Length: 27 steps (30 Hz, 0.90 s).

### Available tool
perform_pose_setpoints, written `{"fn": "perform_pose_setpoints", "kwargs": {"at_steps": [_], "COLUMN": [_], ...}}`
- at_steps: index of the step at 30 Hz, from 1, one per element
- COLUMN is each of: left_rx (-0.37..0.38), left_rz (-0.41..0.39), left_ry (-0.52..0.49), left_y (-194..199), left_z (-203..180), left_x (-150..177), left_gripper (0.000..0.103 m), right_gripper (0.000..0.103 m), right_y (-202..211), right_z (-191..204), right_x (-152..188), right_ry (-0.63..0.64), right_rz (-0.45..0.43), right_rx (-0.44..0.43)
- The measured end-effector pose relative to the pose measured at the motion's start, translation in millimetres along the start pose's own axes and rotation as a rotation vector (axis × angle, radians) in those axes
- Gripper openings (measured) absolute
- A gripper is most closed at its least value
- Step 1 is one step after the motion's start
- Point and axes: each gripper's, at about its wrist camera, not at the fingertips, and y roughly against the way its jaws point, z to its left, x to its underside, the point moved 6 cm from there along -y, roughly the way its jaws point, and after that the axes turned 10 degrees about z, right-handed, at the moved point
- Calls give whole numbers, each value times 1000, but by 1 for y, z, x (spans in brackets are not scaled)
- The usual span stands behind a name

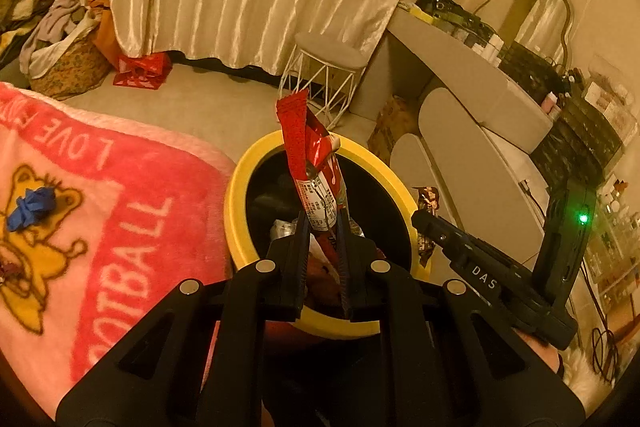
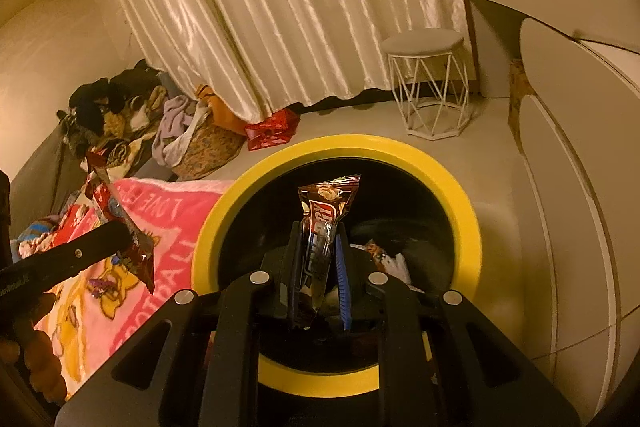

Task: Collect trash
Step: 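Carry the red candy bar and silver wrapper over the bin with both tools, then open both grippers to drop the candy bar and wrapper into the bin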

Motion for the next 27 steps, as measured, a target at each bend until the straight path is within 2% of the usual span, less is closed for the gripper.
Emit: {"fn": "perform_pose_setpoints", "kwargs": {"at_steps": [9,27], "left_rx": [-1,-22], "left_rz": [30,101], "left_ry": [-14,-51], "left_y": [-21,-63], "left_z": [-12,-16], "left_x": [-7,-24], "left_gripper": [8,9], "right_gripper": [15,17], "right_y": [-1,-10], "right_z": [-16,-16], "right_x": [1,3], "right_ry": [-31,-30], "right_rz": [0,28], "right_rx": [15,-3]}}
